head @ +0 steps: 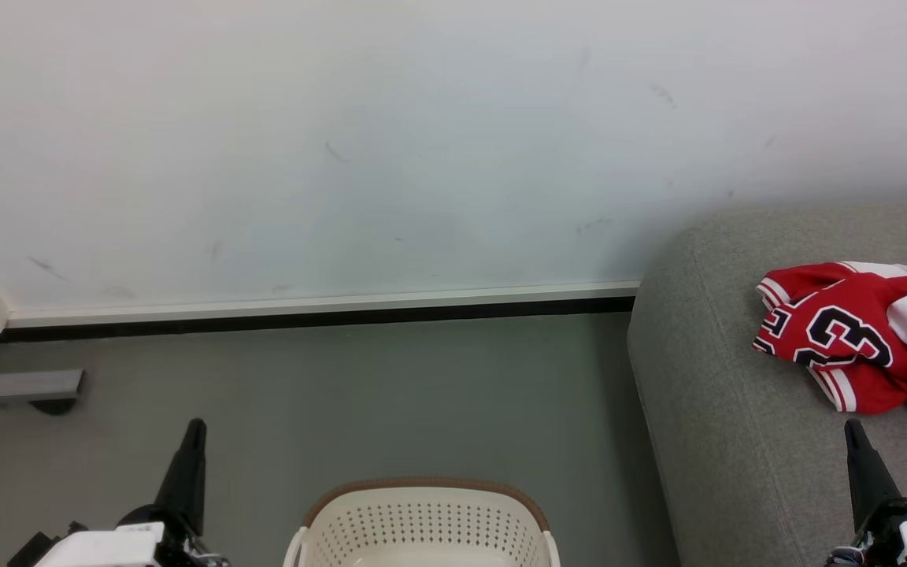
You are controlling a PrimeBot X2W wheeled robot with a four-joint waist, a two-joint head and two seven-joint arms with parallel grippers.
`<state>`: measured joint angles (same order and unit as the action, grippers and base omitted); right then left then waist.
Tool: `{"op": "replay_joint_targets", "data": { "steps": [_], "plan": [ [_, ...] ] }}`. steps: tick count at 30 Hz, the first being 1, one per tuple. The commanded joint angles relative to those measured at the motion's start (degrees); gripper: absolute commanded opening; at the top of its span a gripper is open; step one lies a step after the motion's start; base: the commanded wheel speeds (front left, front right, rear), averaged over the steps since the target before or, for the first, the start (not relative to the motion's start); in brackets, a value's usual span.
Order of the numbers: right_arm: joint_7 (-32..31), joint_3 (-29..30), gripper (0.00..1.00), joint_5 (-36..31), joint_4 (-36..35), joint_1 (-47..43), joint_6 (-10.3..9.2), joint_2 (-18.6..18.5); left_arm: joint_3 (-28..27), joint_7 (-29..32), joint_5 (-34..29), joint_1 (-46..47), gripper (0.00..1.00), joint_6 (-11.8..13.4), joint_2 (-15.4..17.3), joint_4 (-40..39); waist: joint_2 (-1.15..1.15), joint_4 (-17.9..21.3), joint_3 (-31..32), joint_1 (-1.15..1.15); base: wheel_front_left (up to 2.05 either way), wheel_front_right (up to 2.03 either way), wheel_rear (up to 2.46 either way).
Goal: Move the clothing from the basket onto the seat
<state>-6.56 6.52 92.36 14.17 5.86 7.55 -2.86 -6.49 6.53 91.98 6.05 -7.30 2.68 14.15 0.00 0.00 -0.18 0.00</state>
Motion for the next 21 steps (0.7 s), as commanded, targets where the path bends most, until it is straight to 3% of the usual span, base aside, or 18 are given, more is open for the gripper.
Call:
{"op": "replay_joint_targets", "data": {
  "steps": [1,21],
  "plan": [
    [-0.2,0.3,0.0,0.0,-0.3,0.7,-0.12,0.0,-0.1,0.2,0.8,0.4,0.0,-0.4,0.4,-0.2,0.0,0.0,0.0,0.0,0.0,0.0,0.0],
    [-0.2,0.3,0.0,0.0,-0.3,0.7,-0.12,0.0,-0.1,0.2,0.8,0.4,0.0,-0.4,0.4,-0.2,0.0,0.0,0.0,0.0,0.0,0.0,0.0]
  ]
}}
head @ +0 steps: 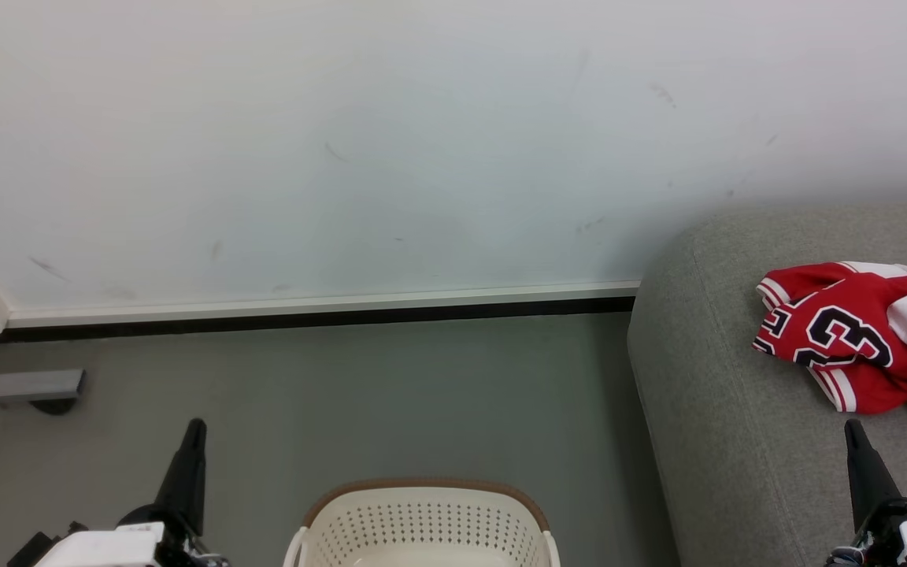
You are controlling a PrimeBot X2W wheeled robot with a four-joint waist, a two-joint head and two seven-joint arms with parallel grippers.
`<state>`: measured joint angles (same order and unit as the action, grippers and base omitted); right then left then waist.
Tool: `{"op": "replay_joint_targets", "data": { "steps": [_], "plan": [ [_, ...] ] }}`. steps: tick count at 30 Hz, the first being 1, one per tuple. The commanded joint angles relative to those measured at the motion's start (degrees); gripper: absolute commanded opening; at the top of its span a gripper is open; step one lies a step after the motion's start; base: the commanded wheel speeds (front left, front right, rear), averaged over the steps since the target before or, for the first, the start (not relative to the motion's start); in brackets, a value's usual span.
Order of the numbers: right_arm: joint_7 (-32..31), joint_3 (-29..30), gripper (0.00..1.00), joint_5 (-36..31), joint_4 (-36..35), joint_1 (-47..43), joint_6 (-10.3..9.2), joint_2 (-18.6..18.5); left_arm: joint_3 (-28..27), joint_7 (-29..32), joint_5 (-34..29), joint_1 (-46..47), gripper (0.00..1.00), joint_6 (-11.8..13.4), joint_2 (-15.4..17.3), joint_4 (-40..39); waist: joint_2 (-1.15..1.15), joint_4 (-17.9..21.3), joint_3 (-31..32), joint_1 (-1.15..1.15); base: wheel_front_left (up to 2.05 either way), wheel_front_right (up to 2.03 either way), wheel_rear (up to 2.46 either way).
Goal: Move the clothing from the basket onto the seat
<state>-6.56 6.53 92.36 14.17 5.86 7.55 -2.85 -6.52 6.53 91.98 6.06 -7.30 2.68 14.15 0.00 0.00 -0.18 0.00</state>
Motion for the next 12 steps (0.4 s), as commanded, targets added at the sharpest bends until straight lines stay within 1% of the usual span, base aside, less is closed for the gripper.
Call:
{"op": "replay_joint_targets", "data": {
  "steps": [1,12],
  "plan": [
    [-0.2,0.3,0.0,0.0,-0.3,0.7,-0.12,0.0,-0.1,0.2,0.8,0.4,0.0,-0.4,0.4,-0.2,0.0,0.0,0.0,0.0,0.0,0.0,0.0],
    [-0.2,0.3,0.0,0.0,-0.3,0.7,-0.12,0.0,-0.1,0.2,0.8,0.4,0.0,-0.4,0.4,-0.2,0.0,0.0,0.0,0.0,0.0,0.0,0.0]
  ]
}}
